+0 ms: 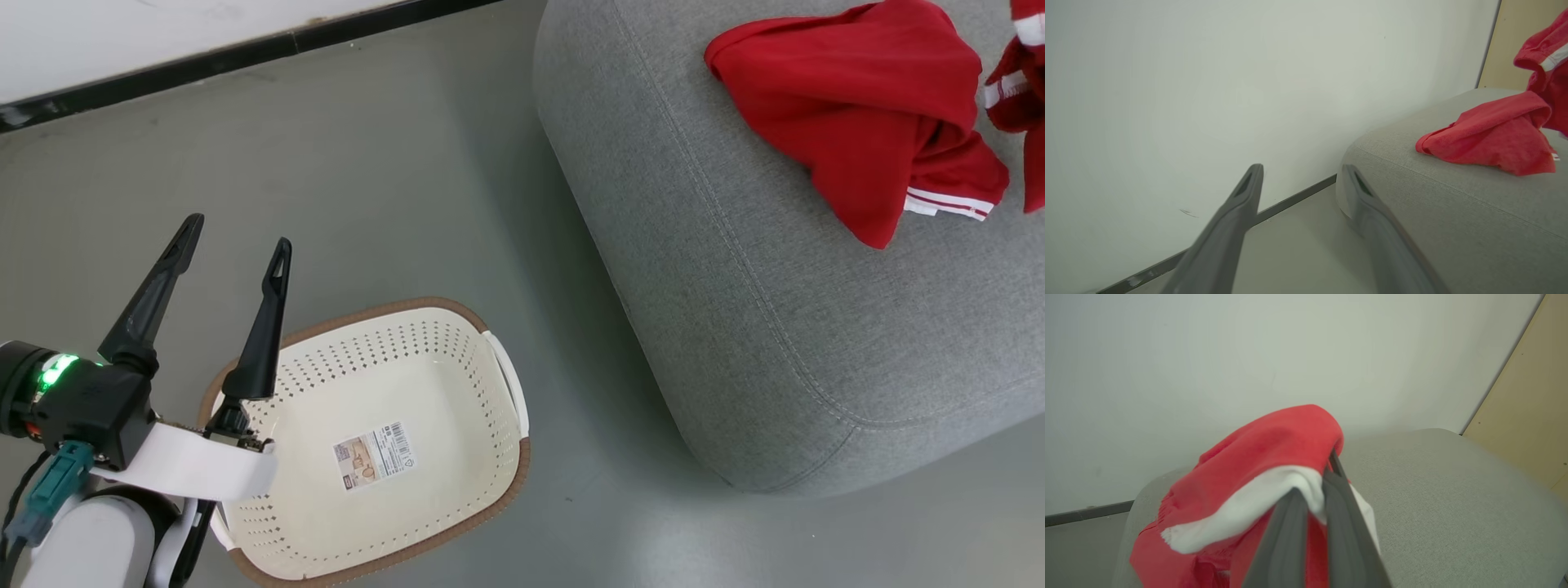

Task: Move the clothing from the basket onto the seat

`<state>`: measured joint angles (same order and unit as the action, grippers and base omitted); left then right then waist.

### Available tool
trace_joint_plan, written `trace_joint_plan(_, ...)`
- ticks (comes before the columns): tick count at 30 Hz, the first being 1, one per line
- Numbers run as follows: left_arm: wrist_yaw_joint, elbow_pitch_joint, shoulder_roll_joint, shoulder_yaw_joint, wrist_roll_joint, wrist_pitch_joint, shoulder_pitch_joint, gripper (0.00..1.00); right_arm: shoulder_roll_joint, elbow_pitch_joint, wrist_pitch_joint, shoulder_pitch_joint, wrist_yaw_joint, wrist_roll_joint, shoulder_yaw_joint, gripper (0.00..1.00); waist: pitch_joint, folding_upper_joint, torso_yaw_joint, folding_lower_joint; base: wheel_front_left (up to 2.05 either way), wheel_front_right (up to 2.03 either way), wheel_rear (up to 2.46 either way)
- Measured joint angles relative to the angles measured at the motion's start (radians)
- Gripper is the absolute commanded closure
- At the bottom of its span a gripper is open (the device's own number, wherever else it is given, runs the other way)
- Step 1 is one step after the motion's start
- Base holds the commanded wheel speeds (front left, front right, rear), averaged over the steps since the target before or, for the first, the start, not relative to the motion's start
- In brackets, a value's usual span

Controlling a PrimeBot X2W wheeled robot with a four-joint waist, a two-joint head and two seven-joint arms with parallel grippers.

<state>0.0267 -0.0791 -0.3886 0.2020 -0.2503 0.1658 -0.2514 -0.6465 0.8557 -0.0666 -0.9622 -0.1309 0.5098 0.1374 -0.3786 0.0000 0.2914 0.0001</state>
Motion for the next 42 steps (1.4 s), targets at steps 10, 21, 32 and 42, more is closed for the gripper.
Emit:
trace_joint_plan(10,0.002,-0.024,-0.013,-0.004,0.007,-0.016,0.000,0.00,0.035,0.096,-0.032,0.020,0.000,0.020,-0.024,1.00,-0.029,0.0000,0.006,0.0000,0.00,0.00,0.00)
trace_joint_plan(21,0.009,-0.035,-0.017,-0.009,0.007,-0.017,0.000,0.00,0.060,0.158,-0.063,0.022,0.000,0.018,-0.035,1.00,-0.044,0.0000,0.010,0.0000,0.00,0.00,0.00)
trace_joint_plan(32,0.010,-0.049,-0.022,-0.014,0.007,-0.028,0.000,0.00,0.084,0.221,-0.092,0.046,0.000,0.018,-0.036,1.00,-0.066,0.0000,0.007,0.0000,0.00,0.00,0.00)
trace_joint_plan(42,0.017,-0.056,-0.031,-0.017,0.007,-0.034,0.000,0.00,0.137,0.262,-0.100,0.047,0.000,0.019,-0.032,1.00,-0.084,0.0000,0.012,0.0000,0.00,0.00,0.00)
